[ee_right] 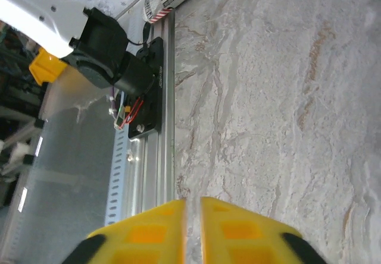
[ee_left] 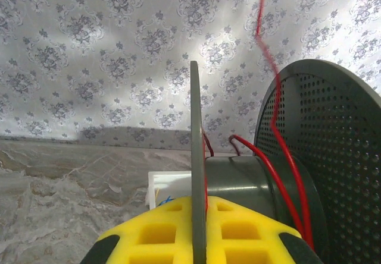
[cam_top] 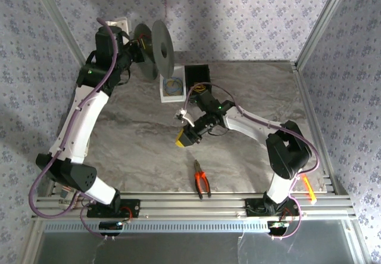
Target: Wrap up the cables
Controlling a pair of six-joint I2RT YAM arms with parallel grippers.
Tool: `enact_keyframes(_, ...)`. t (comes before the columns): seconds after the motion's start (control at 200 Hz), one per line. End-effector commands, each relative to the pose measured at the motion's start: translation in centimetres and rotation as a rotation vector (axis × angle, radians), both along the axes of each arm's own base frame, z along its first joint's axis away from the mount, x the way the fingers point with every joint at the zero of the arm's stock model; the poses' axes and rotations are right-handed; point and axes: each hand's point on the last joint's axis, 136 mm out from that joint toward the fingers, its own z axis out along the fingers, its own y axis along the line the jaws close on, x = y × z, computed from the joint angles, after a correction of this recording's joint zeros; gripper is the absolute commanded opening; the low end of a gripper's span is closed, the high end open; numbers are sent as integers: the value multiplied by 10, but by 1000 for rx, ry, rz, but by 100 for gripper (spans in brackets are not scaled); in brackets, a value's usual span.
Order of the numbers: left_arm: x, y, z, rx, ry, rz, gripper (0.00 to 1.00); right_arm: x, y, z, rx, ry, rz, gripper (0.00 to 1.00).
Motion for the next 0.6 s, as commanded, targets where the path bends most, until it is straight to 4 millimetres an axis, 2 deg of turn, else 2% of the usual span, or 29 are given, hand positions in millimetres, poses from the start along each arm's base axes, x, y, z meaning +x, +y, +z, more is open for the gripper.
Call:
enact_keyframes(0.0, -15, 5, 61, -81, -169, -1, 0, 3, -8, 10, 8, 2, -9, 7)
enact_keyframes(0.12, -17, -2, 59, -72, -159, -45, 0, 14, -23, 16, 9, -10, -54, 10)
enact_keyframes(0.225, -23, -17, 53, -30, -140, -138, 0, 36, -45, 27, 13, -50, -142, 29)
enact_keyframes(0.325, -34, -31, 43, 35, -120, -228, 0, 64, -71, 48, 27, -100, -263, 49)
enact_keyframes(0.36, -37, -35, 38, 58, -108, -251, 0, 74, -82, 56, 35, -110, -311, 70)
enact_keyframes(0.37, -39, -35, 38, 62, -106, -256, 0, 78, -85, 58, 39, -115, -325, 79)
enact_keyframes(0.38, -39, -36, 36, 66, -102, -262, 0, 81, -88, 61, 42, -118, -340, 94)
enact_keyframes(0.395, -41, -37, 35, 73, -97, -271, 0, 87, -93, 64, 46, -122, -366, 99)
enact_keyframes(0.595, -67, -57, 21, 130, -59, -430, 0, 164, -169, 96, 83, -143, -745, 100)
